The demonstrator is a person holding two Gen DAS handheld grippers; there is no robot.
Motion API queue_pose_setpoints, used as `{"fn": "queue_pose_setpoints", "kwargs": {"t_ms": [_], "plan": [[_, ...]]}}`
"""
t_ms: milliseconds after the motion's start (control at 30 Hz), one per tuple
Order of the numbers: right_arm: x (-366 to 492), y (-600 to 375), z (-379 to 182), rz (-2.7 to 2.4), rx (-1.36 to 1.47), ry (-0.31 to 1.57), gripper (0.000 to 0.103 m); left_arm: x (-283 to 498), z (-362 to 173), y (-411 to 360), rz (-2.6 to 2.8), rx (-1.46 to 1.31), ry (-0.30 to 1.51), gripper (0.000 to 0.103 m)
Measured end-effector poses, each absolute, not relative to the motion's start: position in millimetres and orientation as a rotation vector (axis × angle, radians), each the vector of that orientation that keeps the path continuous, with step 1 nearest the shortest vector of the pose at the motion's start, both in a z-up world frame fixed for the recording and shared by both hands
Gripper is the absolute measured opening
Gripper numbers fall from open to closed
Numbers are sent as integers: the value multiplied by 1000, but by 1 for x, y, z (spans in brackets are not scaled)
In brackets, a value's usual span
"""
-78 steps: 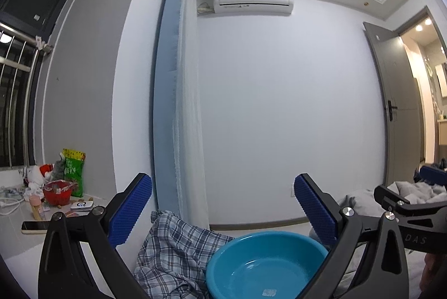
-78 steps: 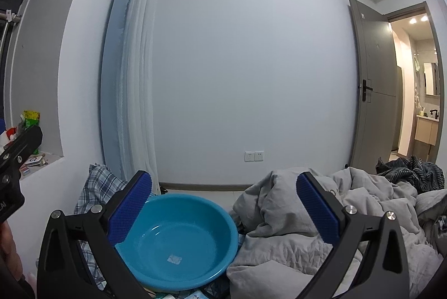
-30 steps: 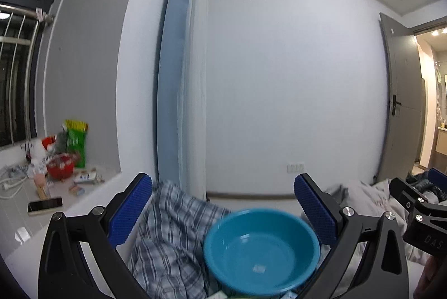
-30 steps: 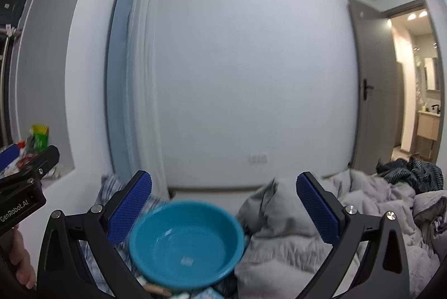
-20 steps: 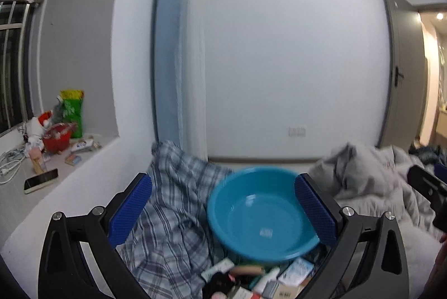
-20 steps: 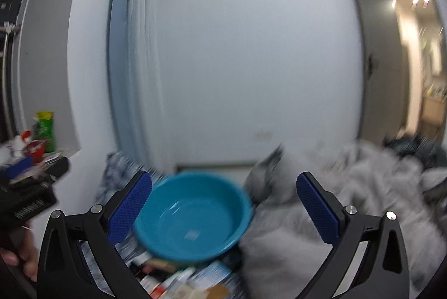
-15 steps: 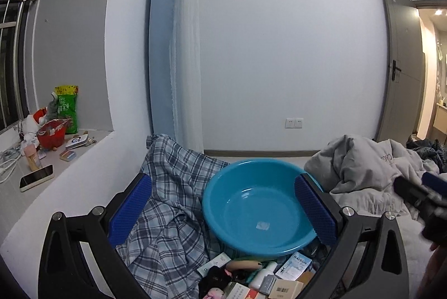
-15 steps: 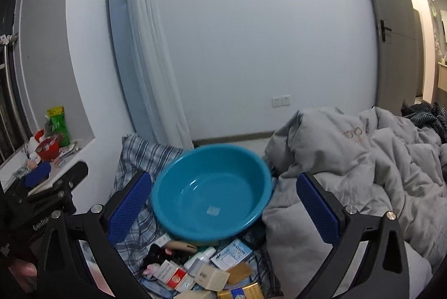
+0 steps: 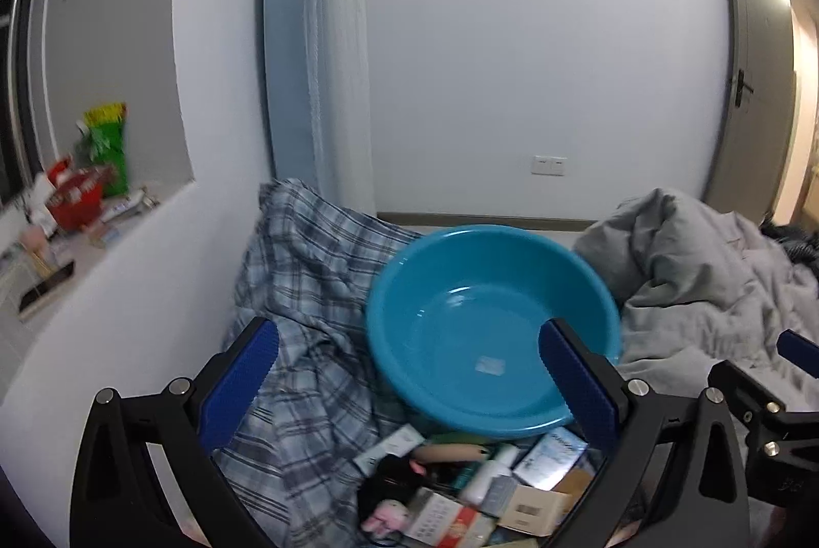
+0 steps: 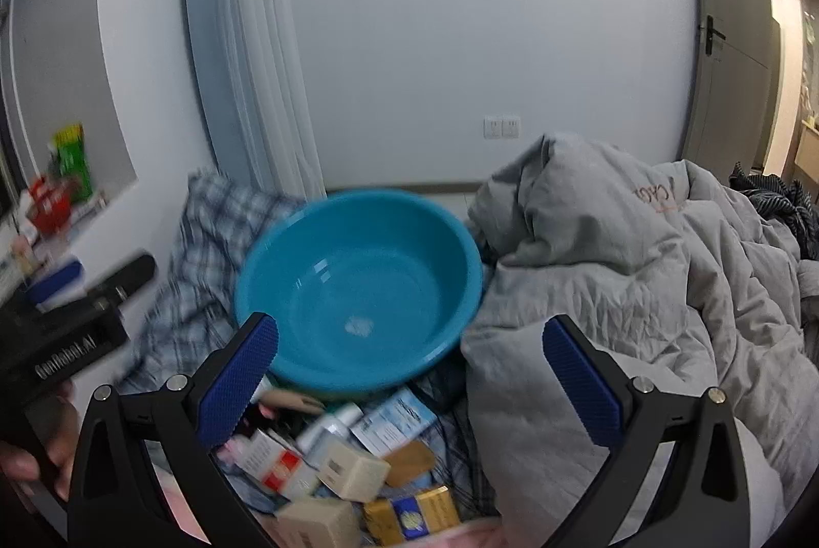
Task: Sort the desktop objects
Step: 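Lower both tools toward the pile of items beside the blue basin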
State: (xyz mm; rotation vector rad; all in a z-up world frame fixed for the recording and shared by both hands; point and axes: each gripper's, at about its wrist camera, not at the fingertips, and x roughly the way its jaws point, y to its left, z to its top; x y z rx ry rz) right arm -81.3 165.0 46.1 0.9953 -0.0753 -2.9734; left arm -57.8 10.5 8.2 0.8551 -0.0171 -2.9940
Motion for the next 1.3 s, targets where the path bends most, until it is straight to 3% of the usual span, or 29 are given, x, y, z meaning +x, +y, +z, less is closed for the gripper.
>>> {"fn": "queue_pose_setpoints", "kwargs": {"t_ms": [200, 367, 600, 900, 1100, 1300], "plan": [[-88, 163, 33, -2935, 1094, -35, 103, -52, -21, 15, -3001, 1017, -76, 103], [-90, 163, 26, -2939, 1118, -56, 103, -48, -19, 13, -2959, 883, -129, 103], [-90, 165, 23, -2972, 1127, -46, 103, -45, -30, 10, -2978, 966, -147, 103], [-89, 157, 17, -2945, 1144, -12, 103, -51, -29, -12, -2975, 1047, 34, 103], [-95, 157, 6, -2897, 1191, -69, 103, -54, -35, -3, -2948, 1020, -97, 103], [-101, 149, -7, -2874, 1238, 7, 103, -73, -64, 1, -2934, 1194, -75, 103]]}}
